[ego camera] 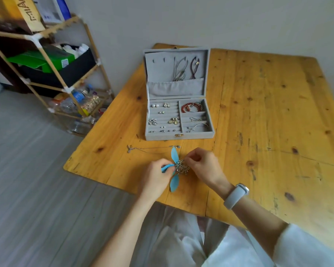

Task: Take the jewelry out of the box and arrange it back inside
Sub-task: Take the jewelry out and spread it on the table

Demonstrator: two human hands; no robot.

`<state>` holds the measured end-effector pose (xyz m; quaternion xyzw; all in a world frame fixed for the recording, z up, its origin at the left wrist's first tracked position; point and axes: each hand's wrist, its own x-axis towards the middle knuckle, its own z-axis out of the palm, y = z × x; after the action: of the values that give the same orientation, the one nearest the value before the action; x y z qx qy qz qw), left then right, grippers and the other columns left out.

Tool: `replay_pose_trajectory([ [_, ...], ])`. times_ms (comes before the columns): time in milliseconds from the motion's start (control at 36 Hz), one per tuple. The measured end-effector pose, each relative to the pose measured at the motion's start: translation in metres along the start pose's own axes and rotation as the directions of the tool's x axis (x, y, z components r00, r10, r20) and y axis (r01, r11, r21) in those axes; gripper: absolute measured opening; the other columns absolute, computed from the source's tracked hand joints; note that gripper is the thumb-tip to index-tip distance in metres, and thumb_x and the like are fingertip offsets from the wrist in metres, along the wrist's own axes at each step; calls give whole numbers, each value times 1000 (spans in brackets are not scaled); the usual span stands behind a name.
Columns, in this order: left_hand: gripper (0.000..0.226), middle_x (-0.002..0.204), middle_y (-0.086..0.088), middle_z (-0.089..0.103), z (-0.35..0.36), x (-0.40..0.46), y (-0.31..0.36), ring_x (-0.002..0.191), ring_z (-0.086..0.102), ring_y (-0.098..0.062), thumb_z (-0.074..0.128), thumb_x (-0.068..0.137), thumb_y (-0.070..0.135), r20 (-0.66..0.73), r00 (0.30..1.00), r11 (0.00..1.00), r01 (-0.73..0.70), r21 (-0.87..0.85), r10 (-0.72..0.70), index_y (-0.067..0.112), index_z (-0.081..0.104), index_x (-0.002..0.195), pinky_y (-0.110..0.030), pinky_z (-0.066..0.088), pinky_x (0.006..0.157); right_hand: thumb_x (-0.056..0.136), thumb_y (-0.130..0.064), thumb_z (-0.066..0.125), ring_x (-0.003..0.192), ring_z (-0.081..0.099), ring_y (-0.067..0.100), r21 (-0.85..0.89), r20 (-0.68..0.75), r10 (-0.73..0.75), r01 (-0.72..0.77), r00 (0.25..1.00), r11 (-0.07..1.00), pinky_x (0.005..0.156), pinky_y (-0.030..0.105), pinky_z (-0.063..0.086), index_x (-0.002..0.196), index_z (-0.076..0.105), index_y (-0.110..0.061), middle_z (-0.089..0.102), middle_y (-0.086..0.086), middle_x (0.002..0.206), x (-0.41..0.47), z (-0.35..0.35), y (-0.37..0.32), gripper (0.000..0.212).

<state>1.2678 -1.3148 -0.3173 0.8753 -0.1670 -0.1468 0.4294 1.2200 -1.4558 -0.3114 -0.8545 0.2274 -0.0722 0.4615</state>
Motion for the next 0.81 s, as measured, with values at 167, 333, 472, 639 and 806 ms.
replay_pose_trajectory([
  [167, 23, 105, 4, 54, 4, -3, -6, 99, 52, -16, 60, 87, 31, -104, 992, 950, -38, 309, 74, 21, 63, 107, -32, 45, 79, 85, -23, 60, 89, 54, 18, -231, -27, -140, 130, 990, 964, 72, 29, 45, 95, 68, -19, 58, -2, 91, 10, 4, 4, 13],
  [333, 35, 118, 0, 47, -2, 3, -9, 116, 43, -20, 64, 82, 25, -197, 972, 961, -74, 266, 129, 18, 59, 116, -40, 39, 98, 89, -20, 56, 78, 53, 13, -190, -16, -194, 188, 981, 964, 76, 32, 48, 108, 65, -18, 62, 1, 98, 23, -10, -3, 21],
  [472, 34, 122, -3, 48, -21, 38, 12, 115, 43, -23, 60, 84, 22, -256, 934, 925, -151, 348, 249, 13, 58, 116, -38, 35, 97, 92, -13, 50, 81, 56, 12, -197, -8, -252, 246, 968, 949, 77, 26, 46, 109, 64, -9, 66, 6, 108, 50, -33, -25, 23],
  [639, 35, 126, -6, 47, -52, 109, 56, 116, 45, -28, 56, 86, 19, -261, 880, 860, -258, 440, 397, 10, 55, 120, -45, 37, 98, 90, -13, 49, 78, 60, 16, -206, -46, -254, 239, 966, 949, 71, 25, 44, 107, 64, -12, 71, 5, 94, 107, -52, -61, 23],
  [806, 54, 149, -10, 25, -74, 175, 96, 133, 26, -31, 53, 87, 18, -269, 834, 776, -263, 574, 482, 11, 36, 138, -44, 27, 106, 92, -21, 45, 86, 64, 29, -175, -204, -225, 190, 953, 966, 77, 41, 51, 113, 58, -15, 70, 8, 87, 171, -57, -95, 25],
])
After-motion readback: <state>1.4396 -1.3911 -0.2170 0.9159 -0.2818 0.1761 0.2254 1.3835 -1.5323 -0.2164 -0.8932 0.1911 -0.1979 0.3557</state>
